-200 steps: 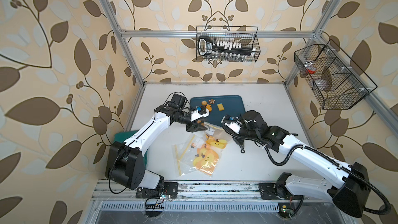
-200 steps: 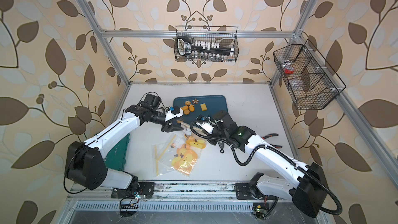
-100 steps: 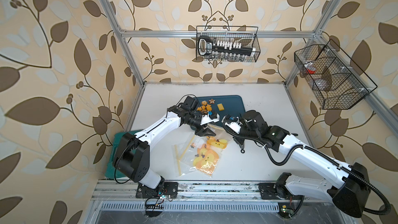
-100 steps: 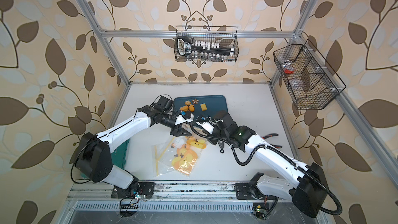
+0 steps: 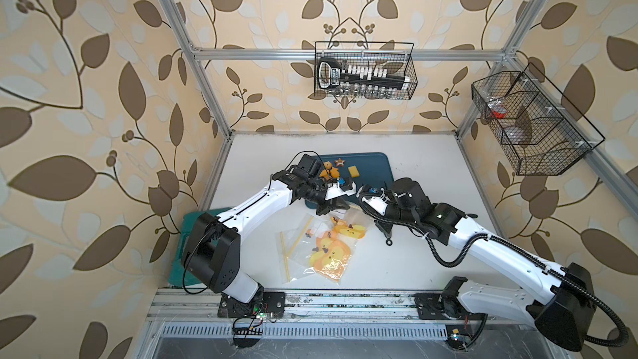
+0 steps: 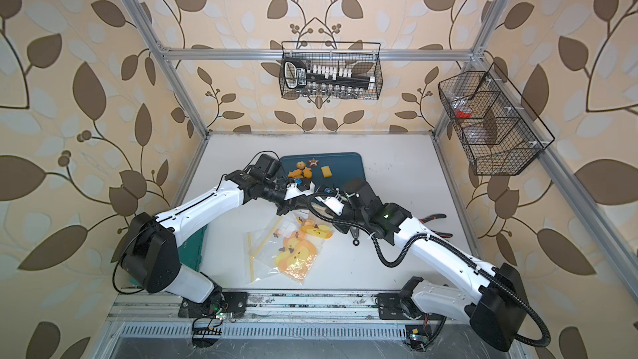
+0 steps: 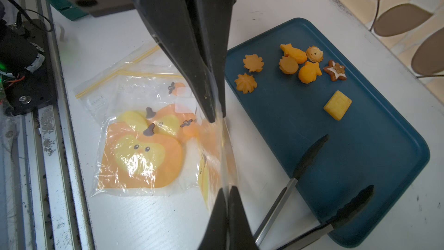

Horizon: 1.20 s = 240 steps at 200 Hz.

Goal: Put the cookies into a resealable bag to prevent moisture
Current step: Close the ziploc bag at the center of the board, then pick up the ziploc bag from the center of the board.

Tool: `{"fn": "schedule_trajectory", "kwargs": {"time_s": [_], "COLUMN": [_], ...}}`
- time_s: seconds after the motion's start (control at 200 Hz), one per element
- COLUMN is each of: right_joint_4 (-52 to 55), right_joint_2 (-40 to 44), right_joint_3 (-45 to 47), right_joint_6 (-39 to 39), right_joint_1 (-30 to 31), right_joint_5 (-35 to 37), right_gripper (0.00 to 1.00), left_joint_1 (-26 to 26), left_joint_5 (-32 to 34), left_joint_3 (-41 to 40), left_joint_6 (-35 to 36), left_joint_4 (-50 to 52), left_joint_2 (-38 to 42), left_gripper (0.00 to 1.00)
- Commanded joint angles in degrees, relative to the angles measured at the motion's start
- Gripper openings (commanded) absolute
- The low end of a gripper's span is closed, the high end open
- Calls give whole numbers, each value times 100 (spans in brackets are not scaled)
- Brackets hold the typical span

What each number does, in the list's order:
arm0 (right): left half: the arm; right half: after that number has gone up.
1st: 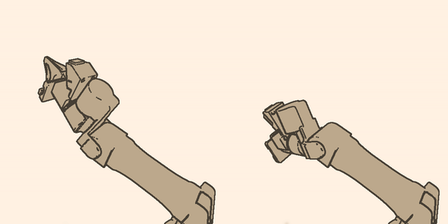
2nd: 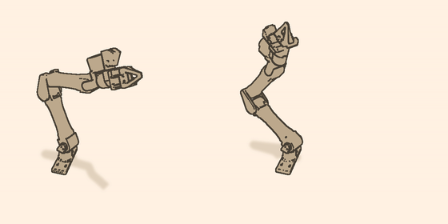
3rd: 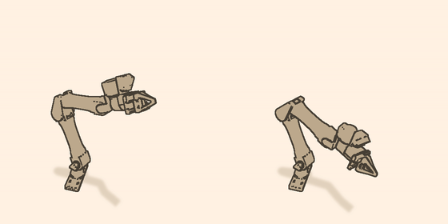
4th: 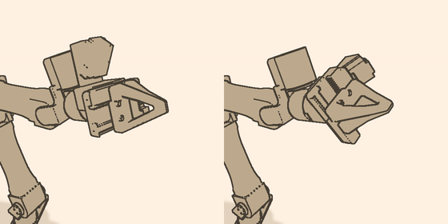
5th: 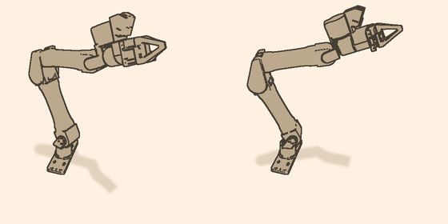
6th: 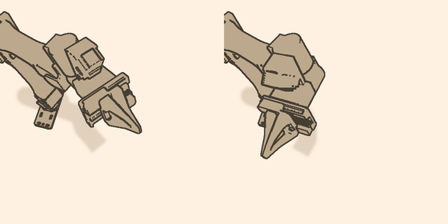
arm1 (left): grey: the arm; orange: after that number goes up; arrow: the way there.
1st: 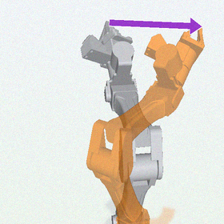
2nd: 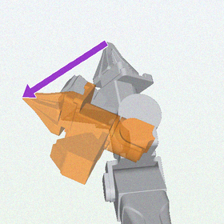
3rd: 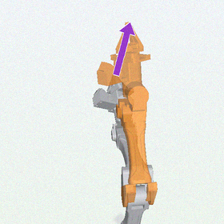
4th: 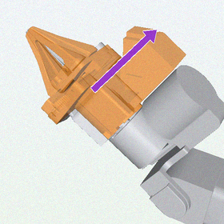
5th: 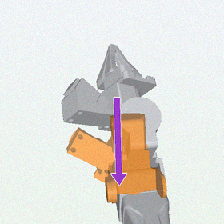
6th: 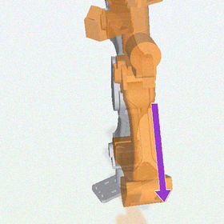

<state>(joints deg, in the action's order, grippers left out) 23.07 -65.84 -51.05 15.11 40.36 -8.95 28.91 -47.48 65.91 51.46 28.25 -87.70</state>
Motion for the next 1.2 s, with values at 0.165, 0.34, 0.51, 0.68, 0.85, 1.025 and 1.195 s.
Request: {"fn": "schedule_trajectory", "kwargs": {"time_s": [0.165, 0.34, 0.51, 0.68, 0.85, 1.025, 1.195], "right_joint_4": [29, 96, 128, 122, 126, 76, 33], "right_joint_2": [140, 139, 173, 186, 166, 181, 211], "right_joint_3": [138, 126, 122, 180, 191, 223, 195], "right_joint_6": [-46, -18, -9, -8, -14, -60, -217], "right_joint_1": [-54, -55, -254, -292, -323, -334, -331], "right_joint_5": [121, 152, 187, 209, 203, 240, 369], "right_gripper": [0, 0, 0, 0, 0, 0, 0], "left_joint_1": [-256, -437, -615, -818, -957, -1007, -1036], "left_joint_5": [36, -177, -273, -331, -551, -550, -536], "left_joint_3": [-5, -58, -57, -65, -131, -72, -148], "left_joint_6": [-52, 38, -1, 71, 174, 134, -101], "left_joint_4": [-65, -48, -69, 13, 13, 43, -229], "left_joint_2": [319, 349, 272, 269, 342, 255, 343], "left_gripper": [30, 18, 15, 13, 13, 14, 33]}}
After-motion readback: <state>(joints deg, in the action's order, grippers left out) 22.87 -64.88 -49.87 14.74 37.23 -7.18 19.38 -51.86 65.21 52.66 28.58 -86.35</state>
